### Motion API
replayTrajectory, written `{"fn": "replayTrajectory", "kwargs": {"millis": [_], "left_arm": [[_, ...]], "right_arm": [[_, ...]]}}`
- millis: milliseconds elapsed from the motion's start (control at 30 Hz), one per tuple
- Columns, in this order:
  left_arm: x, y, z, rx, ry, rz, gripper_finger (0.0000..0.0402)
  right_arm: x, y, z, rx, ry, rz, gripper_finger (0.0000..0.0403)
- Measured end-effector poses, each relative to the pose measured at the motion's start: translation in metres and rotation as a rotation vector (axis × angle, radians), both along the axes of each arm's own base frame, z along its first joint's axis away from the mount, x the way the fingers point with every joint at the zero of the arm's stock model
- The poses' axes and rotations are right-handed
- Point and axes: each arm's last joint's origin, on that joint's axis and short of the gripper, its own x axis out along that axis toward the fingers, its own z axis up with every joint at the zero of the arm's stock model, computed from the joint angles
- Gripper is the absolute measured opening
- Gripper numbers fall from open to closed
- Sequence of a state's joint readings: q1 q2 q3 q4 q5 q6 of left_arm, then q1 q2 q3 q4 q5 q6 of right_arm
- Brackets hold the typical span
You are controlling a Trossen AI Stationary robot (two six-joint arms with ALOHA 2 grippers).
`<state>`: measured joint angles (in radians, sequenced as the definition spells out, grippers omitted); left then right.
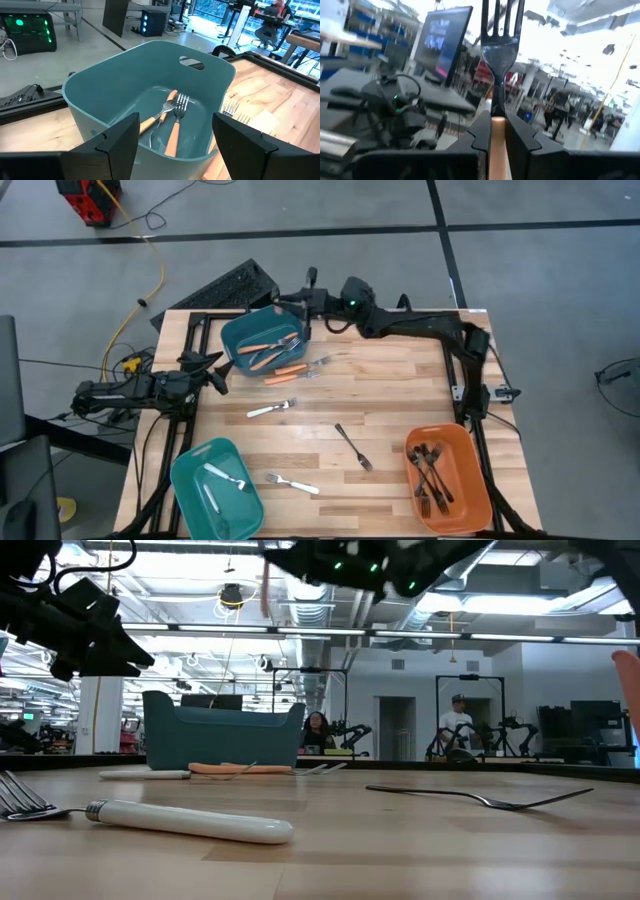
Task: Sort silverware by color (type)
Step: Put the orange fork into the blue bin
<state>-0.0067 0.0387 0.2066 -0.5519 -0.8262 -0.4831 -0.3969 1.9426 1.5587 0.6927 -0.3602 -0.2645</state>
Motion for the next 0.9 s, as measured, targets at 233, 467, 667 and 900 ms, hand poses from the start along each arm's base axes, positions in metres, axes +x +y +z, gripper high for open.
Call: {"fn": "replayTrajectory", "kwargs": {"millis": [233, 467, 667, 900], "left_arm": [[0.0, 0.0, -0.001, -0.002, 0.006, -0.005, 0.0235], [0.0, 0.0, -0.001, -0.011, 0.005, -0.006, 0.0235], [0.0, 0.0, -0.001, -0.012, 0.004, -0.006, 0.0235], [0.0, 0.0, -0.001, -0.018, -0.002, -0.003, 0.0235]], "right_arm": [[0.031, -0.023, -0.031, 0.084, 0.02, 0.015, 0.0063], [0.065, -0.043, -0.061, 0.151, 0.18, 0.029, 0.0063], [0.075, -0.056, -0.08, 0.197, 0.372, 0.0, 0.0064], [0.073, -0.057, -0.087, 0.164, 0.462, 0.019, 0.0065]]}}
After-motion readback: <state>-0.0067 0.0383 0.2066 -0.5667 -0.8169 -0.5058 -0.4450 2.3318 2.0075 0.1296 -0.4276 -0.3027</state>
